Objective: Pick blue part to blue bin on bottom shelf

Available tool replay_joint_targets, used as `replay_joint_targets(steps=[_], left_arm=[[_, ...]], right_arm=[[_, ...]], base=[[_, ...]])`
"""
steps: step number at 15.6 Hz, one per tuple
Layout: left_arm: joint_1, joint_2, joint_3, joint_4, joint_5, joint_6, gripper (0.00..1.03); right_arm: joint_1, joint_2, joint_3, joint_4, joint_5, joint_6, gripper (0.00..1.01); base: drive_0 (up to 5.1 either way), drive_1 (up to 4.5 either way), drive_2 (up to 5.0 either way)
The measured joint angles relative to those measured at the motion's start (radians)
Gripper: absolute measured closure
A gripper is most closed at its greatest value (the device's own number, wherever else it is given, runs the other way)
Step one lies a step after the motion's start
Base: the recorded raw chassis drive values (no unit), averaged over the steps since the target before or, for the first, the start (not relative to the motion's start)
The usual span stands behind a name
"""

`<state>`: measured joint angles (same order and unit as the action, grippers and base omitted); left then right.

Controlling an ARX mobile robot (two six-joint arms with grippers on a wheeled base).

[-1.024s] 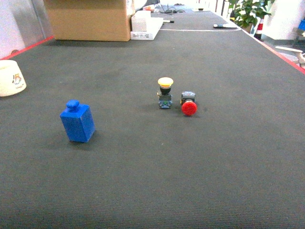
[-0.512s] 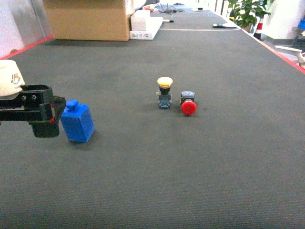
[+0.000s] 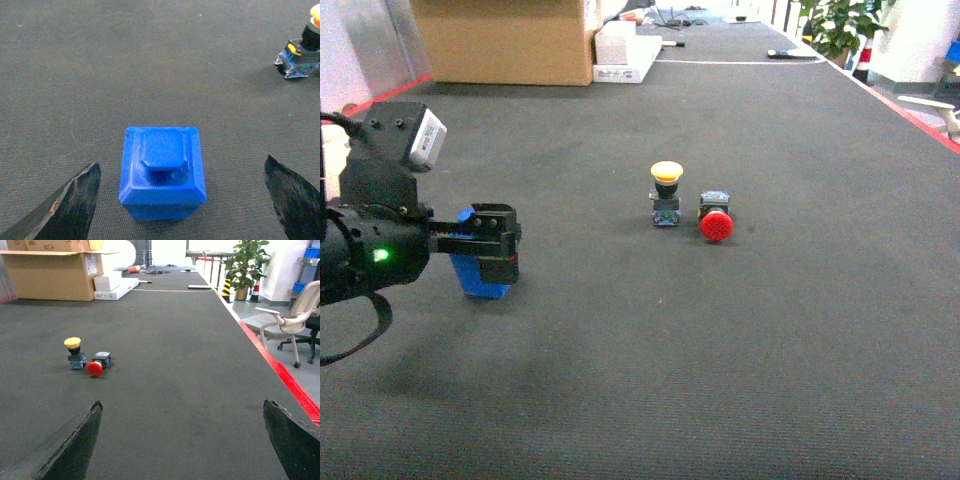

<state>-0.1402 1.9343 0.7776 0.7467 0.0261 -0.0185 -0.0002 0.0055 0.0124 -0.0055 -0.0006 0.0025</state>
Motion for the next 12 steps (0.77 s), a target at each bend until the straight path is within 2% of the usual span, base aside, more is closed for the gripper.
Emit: replay_joint_targets(steps=[4, 5, 7, 9, 10, 12], left_arm=[[0.005, 0.131, 0.119, -0.048, 0.024, 0.024, 0.05], [0.005, 0.131, 0.123, -0.053, 0.026, 0.027, 0.09], [0.006, 0.129, 0.131, -0.066, 0.028, 0.027, 0.28], [0.006, 0.129, 0.132, -0.064, 0.038, 0.028, 0.52], [0.007, 0.129, 0.134, -0.065, 0.042, 0.028, 0.57], [0.006, 0.129, 0.135, -0.064, 0.043, 0.029, 0.58]], right_arm=[[0.000, 0.000, 0.000, 0.000, 0.000, 0.000, 0.03], [0.000, 0.000, 0.000, 0.000, 0.000, 0.000, 0.03], [0.000, 0.000, 0.000, 0.000, 0.000, 0.000, 0.03], [0.000, 0.000, 0.000, 0.000, 0.000, 0.000, 0.03], [0.000, 0.000, 0.000, 0.000, 0.000, 0.000, 0.03], [0.000, 0.000, 0.000, 0.000, 0.000, 0.000, 0.03]], base=[[0.0, 0.00, 0.0], [0.0, 0.00, 0.0], [0.0, 0.00, 0.0], [0.0, 0.00, 0.0], [0.0, 0.00, 0.0], [0.0, 0.00, 0.0]])
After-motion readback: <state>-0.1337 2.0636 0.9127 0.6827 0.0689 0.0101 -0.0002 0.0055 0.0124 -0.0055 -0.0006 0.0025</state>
